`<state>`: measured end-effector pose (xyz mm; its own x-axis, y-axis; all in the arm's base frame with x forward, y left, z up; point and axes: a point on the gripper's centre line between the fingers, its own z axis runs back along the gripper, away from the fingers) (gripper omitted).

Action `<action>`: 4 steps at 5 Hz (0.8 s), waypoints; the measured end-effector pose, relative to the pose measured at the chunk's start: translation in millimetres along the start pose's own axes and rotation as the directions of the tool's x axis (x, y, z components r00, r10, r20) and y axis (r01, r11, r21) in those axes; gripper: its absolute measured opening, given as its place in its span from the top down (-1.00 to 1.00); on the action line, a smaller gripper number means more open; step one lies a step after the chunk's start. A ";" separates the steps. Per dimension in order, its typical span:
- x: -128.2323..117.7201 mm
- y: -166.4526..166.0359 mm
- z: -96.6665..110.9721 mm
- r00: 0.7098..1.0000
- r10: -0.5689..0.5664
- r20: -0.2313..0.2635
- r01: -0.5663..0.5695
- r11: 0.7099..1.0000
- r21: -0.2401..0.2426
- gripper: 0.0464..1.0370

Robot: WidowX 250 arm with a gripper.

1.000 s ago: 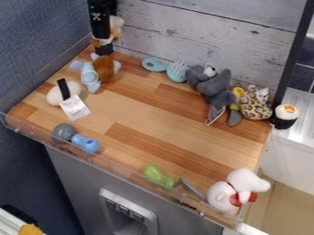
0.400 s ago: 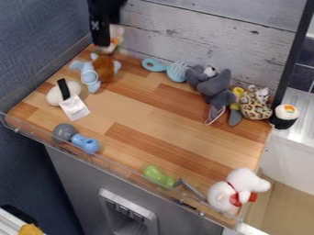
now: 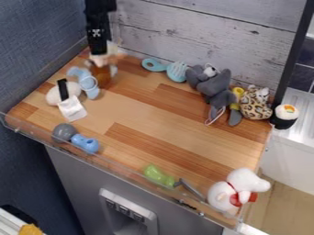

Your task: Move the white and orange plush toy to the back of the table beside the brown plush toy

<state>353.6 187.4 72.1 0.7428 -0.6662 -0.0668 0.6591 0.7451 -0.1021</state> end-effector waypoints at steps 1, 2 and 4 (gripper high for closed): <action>-29.5 11.1 -12.0 0.989 0.145 0.016 -0.145 0.989 0.012 -0.92; -23.8 13.6 -13.7 0.997 0.074 0.029 -0.075 0.997 0.033 -0.92; -9.6 27.7 -38.9 0.961 -0.277 0.003 0.277 0.960 0.028 -0.92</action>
<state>360.2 213.2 31.3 0.5311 -0.8466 -0.0332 0.8422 0.5318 -0.0890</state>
